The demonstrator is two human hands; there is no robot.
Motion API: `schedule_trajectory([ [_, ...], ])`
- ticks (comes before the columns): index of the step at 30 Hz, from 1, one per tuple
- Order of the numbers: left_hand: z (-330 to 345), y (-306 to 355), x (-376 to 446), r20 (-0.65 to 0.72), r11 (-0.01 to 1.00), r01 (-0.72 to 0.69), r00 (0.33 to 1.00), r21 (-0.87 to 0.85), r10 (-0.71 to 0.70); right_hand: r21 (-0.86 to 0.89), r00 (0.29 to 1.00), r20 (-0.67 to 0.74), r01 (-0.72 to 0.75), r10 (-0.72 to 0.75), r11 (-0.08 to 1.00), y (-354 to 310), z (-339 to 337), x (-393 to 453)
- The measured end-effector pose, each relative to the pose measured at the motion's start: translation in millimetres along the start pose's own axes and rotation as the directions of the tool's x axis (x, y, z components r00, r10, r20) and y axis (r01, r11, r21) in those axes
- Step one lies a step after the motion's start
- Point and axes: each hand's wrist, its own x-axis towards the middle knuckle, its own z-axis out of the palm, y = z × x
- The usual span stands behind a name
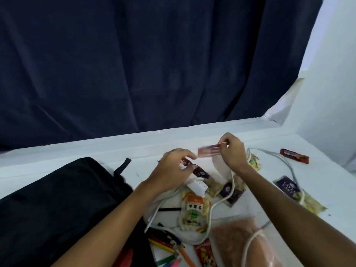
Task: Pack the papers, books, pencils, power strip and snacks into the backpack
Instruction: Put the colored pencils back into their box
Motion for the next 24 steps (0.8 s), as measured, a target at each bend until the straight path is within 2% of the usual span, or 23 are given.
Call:
schedule_trajectory([
  [2, 0, 10, 1, -0.087, 0.992, 0.036, 0.995, -0.124, -0.047, 0.209, 1.000, -0.018, -0.019, 0.023, 0.978, -10, -31, 0],
  [4, -2, 21, 0, -0.146, 0.978, 0.044, 0.986, -0.203, -0.074, 0.456, 0.989, 0.119, -0.129, 0.083, 0.880, -23, -59, -7],
  [6, -2, 31, -3, -0.150, 0.971, 0.035, 0.986, -0.235, -0.072, 0.628, 0.949, 0.312, -0.242, 0.046, 0.740, -38, -84, -20],
  [8, 2, 41, -9, -0.067, 0.950, 0.069, 0.993, -0.305, -0.094, 0.731, 0.894, 0.447, -0.337, -0.042, 0.594, -50, -98, -34],
  [9, 6, 47, -13, 0.016, 0.919, 0.113, 0.993, -0.379, -0.116, 0.759, 0.870, 0.486, -0.375, -0.081, 0.533, -53, -100, -43],
  [11, 19, 60, -24, 0.180, 0.815, 0.232, 0.971, -0.531, -0.158, 0.773, 0.825, 0.548, -0.437, -0.136, 0.460, -56, -98, -61],
  [13, 37, 68, -38, 0.206, 0.728, 0.285, 0.958, -0.624, -0.199, 0.772, 0.791, 0.584, -0.474, -0.180, 0.423, -56, -95, -76],
  [15, 57, 70, -53, 0.136, 0.614, 0.296, 0.946, -0.731, -0.295, 0.770, 0.791, 0.575, -0.436, -0.210, 0.465, -50, -95, -87],
  [17, 70, 69, -74, 0.087, 0.509, 0.314, 0.903, -0.801, -0.421, 0.706, 0.850, 0.490, -0.256, -0.193, 0.661, -40, -95, -93],
  [19, 75, 67, -100, 0.053, 0.431, 0.325, 0.844, -0.842, -0.534, 0.622, 0.875, 0.458, -0.191, -0.156, 0.759, -30, -93, -99],
  [22, 68, 58, -139, 0.050, 0.332, 0.369, 0.730, -0.868, -0.681, 0.535, 0.817, 0.555, -0.204, -0.158, 0.820, -15, -91, -124],
  [24, 60, 55, -160, 0.040, 0.304, 0.382, 0.676, -0.873, -0.736, 0.469, 0.733, 0.648, -0.174, -0.204, 0.866, -11, -85, -147],
])
